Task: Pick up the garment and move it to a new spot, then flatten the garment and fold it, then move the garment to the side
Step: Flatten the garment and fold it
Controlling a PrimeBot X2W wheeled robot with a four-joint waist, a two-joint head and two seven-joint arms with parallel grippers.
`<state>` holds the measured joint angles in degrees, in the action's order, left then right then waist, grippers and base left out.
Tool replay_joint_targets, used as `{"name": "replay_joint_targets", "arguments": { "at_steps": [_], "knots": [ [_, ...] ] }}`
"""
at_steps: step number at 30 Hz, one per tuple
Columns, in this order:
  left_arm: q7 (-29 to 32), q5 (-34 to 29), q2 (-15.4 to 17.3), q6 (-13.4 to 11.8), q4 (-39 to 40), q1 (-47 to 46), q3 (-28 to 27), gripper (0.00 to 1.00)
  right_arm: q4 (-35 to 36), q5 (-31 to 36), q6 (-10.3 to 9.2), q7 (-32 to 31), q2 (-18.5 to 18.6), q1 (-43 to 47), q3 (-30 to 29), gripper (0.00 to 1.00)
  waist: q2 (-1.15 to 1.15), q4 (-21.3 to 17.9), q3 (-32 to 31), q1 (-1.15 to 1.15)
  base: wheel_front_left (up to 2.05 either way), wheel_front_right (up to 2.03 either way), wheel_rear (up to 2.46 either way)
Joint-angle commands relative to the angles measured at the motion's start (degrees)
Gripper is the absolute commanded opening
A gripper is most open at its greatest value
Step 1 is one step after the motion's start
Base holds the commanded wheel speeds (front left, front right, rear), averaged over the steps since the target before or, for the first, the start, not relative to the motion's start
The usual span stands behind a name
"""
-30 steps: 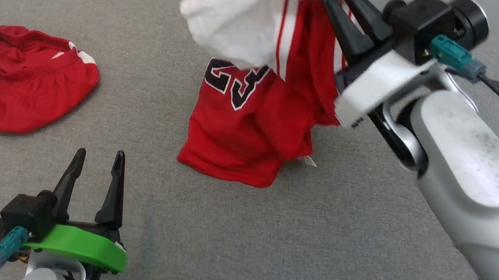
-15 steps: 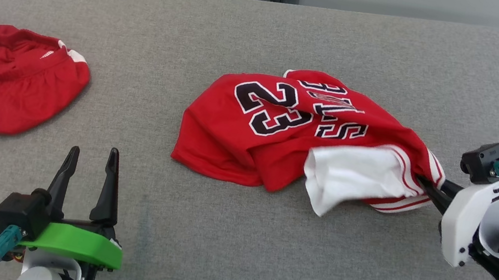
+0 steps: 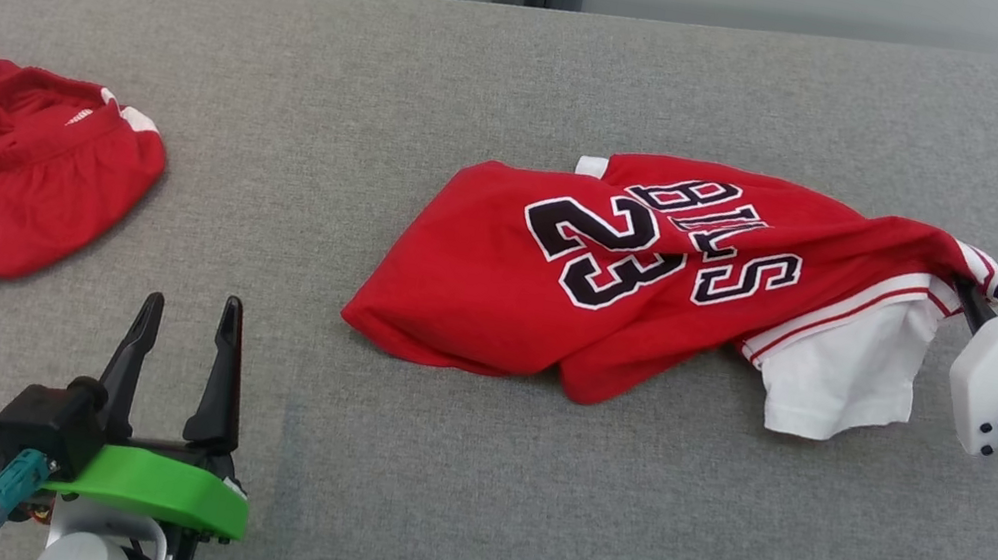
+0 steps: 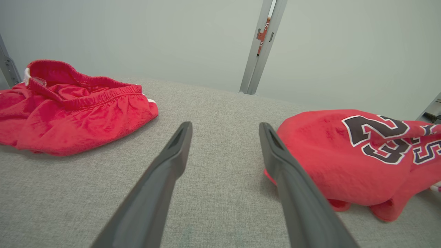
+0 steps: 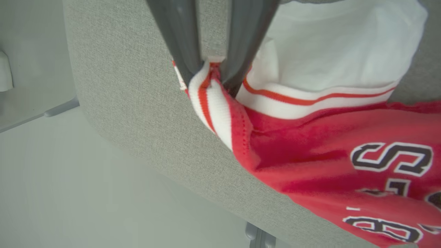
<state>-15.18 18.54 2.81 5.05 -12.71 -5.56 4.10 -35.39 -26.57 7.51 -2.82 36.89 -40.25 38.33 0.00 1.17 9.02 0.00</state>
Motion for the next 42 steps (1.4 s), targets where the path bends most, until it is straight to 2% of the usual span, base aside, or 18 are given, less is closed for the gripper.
{"name": "replay_joint_targets", "arguments": {
  "at_steps": [1,6,10,14,18,22,28,34,42],
  "knots": [
    [0.05,0.19,0.15,0.27,-0.11,-0.61,0.05,1.0,-1.57,1.79,-0.04,0.42,-1.17,-0.13,-2.05,1.0,0.0,0.08,-0.21,0.0,0.0,0.0,0.0],
    [0.05,0.01,0.15,0.35,-0.61,0.01,0.29,1.0,-4.64,5.63,-0.04,0.55,-4.9,2.46,-9.15,1.0,0.0,0.75,-1.56,0.0,0.0,0.0,0.0],
    [0.05,-0.1,0.16,0.28,-0.83,1.15,0.08,1.0,-2.77,9.34,-0.04,4.94,-6.69,6.1,-17.6,1.0,0.0,1.24,-3.1,0.0,0.0,0.0,0.0],
    [0.05,-0.28,0.15,0.18,-0.62,2.19,-0.5,1.0,3.78,13.67,-0.04,10.6,-10.1,12.51,-25.71,1.0,0.0,1.04,-4.21,0.0,0.0,0.0,0.0],
    [0.05,-0.44,0.16,0.13,-0.44,3.34,-1.31,1.0,12.12,15.82,-0.04,13.22,-16.38,20.82,-31.78,1.0,0.0,0.5,-5.05,0.0,0.0,0.0,0.0],
    [0.05,-0.4,0.15,-0.1,-0.11,4.15,-1.57,1.0,19.17,17.08,-0.03,13.66,-22.4,28.6,-33.21,1.0,0.0,-0.17,-5.5,0.0,0.0,0.0,0.0],
    [0.05,-0.62,0.16,-0.11,-0.21,4.8,-1.21,1.0,22.73,19.02,-0.03,15.24,-28.98,35.37,-35.55,1.0,0.0,-0.67,-6.23,0.0,0.0,0.0,0.0],
    [0.05,-0.8,0.16,-0.2,-0.4,5.16,-1.12,1.0,22.46,19.5,-0.03,16.28,-31.96,37.8,-36.39,1.0,0.0,-0.84,-6.61,0.0,0.0,0.0,0.0],
    [0.05,-0.18,0.16,0.33,-4.11,3.41,0.88,1.0,23.28,19.18,-0.03,16.47,-32.68,36.51,-35.9,1.0,0.0,-1.28,-5.68,0.0,0.0,0.0,0.0]
  ]
}}
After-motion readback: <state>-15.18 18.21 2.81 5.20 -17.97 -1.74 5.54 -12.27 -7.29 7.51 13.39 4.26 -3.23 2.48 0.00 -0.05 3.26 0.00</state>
